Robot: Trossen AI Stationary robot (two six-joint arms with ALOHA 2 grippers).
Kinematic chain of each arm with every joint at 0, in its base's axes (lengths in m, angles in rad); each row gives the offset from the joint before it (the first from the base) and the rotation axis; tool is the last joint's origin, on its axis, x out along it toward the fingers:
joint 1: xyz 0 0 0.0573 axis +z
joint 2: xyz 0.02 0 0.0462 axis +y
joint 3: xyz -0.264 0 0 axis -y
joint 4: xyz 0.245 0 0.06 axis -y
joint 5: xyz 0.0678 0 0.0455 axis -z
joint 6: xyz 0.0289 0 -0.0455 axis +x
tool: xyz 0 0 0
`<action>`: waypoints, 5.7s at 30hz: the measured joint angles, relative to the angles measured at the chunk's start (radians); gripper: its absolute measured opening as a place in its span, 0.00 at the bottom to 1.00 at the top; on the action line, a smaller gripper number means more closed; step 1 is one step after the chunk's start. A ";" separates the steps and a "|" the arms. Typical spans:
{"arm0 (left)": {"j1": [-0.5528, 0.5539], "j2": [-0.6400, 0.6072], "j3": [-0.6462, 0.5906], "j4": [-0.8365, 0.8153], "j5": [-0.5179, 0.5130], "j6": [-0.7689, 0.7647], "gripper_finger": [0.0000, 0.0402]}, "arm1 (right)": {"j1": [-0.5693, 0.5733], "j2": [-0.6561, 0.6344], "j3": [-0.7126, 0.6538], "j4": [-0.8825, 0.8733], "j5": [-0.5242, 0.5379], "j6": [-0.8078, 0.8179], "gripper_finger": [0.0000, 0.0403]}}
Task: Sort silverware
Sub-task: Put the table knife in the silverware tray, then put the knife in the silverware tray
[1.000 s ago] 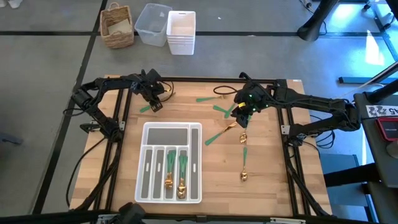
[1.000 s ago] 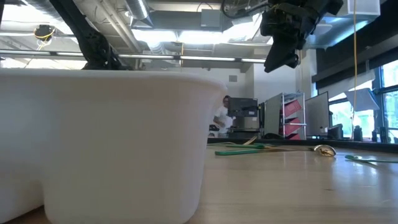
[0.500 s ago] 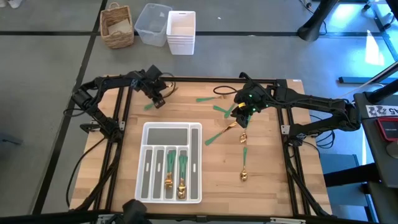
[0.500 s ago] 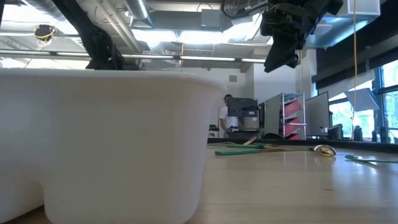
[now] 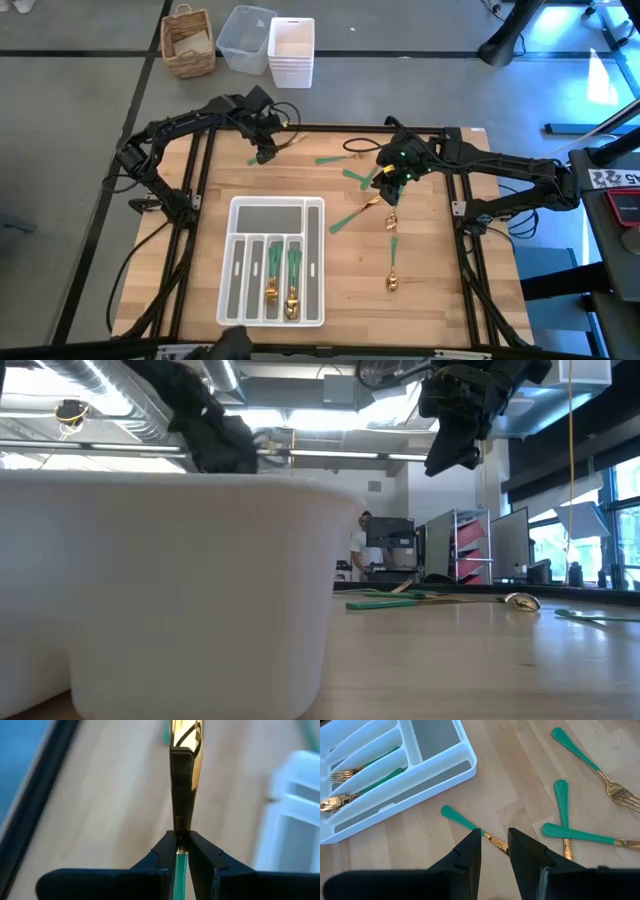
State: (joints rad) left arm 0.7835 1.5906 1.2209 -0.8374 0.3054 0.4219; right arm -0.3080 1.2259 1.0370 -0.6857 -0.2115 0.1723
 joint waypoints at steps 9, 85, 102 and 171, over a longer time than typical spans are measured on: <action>-0.240 -0.001 0.105 -0.179 0.034 0.175 0.09 | 0.000 0.000 0.001 -0.139 -0.010 0.000 0.25; -1.365 -0.088 -0.297 0.142 -0.438 0.221 0.31 | 0.123 0.057 0.000 -0.121 0.113 0.039 0.25; -1.363 -0.330 -0.296 0.137 -0.690 -0.537 0.31 | 0.144 0.273 0.000 0.091 0.255 -0.273 0.25; -1.326 -0.328 -0.298 0.010 -0.776 -1.028 0.31 | 0.198 0.632 0.005 0.158 0.162 -0.559 0.24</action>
State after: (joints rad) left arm -0.5426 1.2629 0.9234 -0.8276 -0.4706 -0.6056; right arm -0.1101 1.8576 1.0422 -0.5276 -0.0496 -0.3865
